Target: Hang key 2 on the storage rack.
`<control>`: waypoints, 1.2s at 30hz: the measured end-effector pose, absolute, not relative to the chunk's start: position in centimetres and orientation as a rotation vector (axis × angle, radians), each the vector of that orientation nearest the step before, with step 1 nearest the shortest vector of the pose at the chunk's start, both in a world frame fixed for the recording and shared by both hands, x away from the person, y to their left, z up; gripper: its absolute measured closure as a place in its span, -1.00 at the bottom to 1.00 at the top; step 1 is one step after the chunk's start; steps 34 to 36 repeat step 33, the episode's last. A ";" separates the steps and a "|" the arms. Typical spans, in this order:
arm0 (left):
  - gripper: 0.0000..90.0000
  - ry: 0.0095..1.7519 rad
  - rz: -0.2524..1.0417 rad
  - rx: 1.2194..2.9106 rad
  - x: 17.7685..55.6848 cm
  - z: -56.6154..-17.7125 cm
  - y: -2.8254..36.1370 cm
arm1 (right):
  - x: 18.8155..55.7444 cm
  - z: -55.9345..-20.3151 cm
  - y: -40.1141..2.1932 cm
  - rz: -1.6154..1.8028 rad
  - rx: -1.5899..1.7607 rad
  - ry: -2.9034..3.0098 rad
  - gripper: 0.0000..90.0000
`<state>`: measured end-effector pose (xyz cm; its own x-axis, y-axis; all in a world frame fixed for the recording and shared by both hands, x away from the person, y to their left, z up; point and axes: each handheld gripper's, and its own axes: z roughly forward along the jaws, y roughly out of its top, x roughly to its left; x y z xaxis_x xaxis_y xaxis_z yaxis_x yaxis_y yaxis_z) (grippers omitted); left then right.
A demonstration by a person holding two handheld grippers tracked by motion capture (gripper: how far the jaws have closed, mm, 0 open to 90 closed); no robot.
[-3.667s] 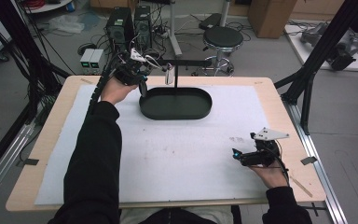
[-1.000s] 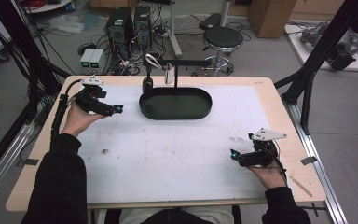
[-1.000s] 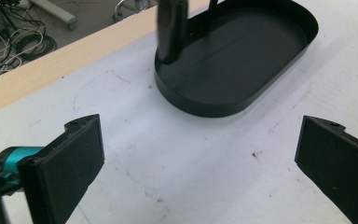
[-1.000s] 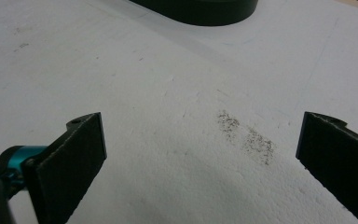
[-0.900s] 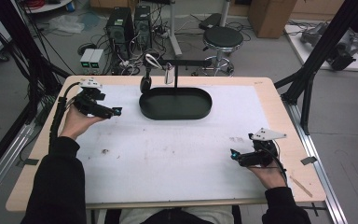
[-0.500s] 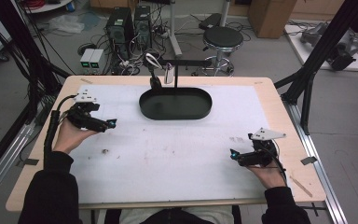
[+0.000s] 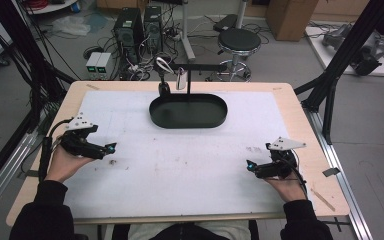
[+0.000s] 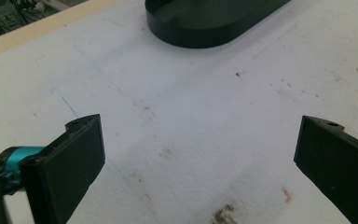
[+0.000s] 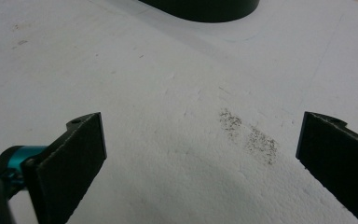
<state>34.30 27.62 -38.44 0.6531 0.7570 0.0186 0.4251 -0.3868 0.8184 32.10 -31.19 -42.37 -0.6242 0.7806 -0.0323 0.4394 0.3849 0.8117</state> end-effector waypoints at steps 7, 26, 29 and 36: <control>-0.95 0.935 0.484 2.030 33.1 -39.8 28.6 | 32.1 -42.4 -31.1 1.126 1.051 2.239 -0.98; -0.95 0.988 0.537 2.022 29.5 -42.2 29.9 | 32.0 -42.5 -31.2 1.117 1.054 2.254 -0.98; -0.95 0.995 0.533 2.011 28.9 -42.5 30.1 | 32.0 -42.5 -31.2 1.116 1.058 2.254 -0.98; -0.95 0.990 0.537 2.016 28.6 -42.7 30.0 | 32.0 -42.5 -31.2 1.114 1.046 2.256 -0.98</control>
